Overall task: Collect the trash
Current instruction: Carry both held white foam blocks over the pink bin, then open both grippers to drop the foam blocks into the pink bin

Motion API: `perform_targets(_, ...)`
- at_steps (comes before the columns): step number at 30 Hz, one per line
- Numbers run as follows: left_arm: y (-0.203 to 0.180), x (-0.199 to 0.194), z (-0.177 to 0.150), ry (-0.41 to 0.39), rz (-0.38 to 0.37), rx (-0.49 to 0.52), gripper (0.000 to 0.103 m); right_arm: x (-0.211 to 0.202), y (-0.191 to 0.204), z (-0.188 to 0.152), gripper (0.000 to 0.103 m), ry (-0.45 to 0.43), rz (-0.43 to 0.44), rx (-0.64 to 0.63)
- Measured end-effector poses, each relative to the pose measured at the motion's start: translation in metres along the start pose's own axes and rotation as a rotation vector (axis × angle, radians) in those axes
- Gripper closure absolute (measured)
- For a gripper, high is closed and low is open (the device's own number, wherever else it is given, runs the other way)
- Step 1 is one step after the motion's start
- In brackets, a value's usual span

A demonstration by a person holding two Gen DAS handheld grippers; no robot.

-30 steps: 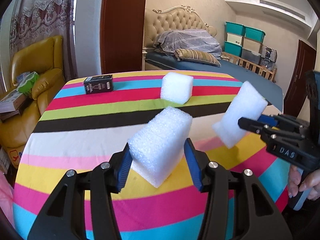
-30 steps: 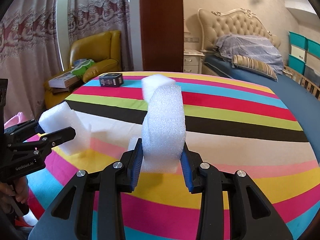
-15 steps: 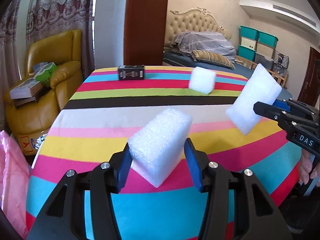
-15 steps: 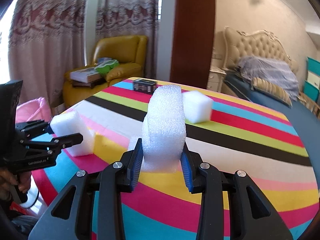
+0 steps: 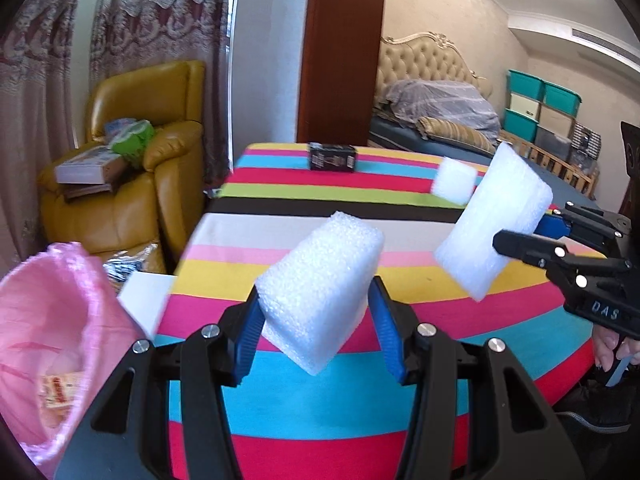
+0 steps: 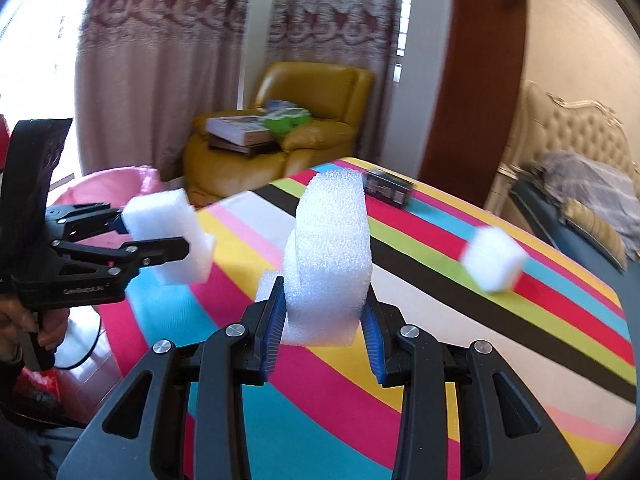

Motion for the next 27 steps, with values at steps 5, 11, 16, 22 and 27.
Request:
perform_targets(5, 0.024, -0.026, 0.003, -0.02, 0.039, -0.008, 0.053, 0.007, 0.035, 0.02, 0.068, -0.006, 0.041, -0.094)
perform_targets(11, 0.061, -0.051, 0.001, -0.015, 0.103, -0.013, 0.053, 0.019, 0.065, 0.042, 0.068, 0.001, 0.119, -0.145)
perform_targets(16, 0.097, -0.07, -0.007, -0.001, 0.155, -0.031, 0.053, 0.028, 0.096, 0.064, 0.068, 0.006, 0.188, -0.186)
perform_targets(22, 0.148, -0.095, -0.024, 0.011, 0.239, -0.08, 0.053, 0.036, 0.136, 0.09, 0.068, -0.001, 0.25, -0.241)
perform_targets(27, 0.184, -0.107, -0.039, 0.02, 0.275, -0.136, 0.053, 0.049, 0.167, 0.105, 0.068, 0.014, 0.271, -0.292)
Point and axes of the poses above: each gripper's, at about its wrist camera, not at the fingertips, and x roughly the way its jaws point, y to its left, z to its top, the point moved 1 cm from there along x, roughly the way its jaws point, and after that the axes turned 12 degrees about y, right-handed, at the moved point
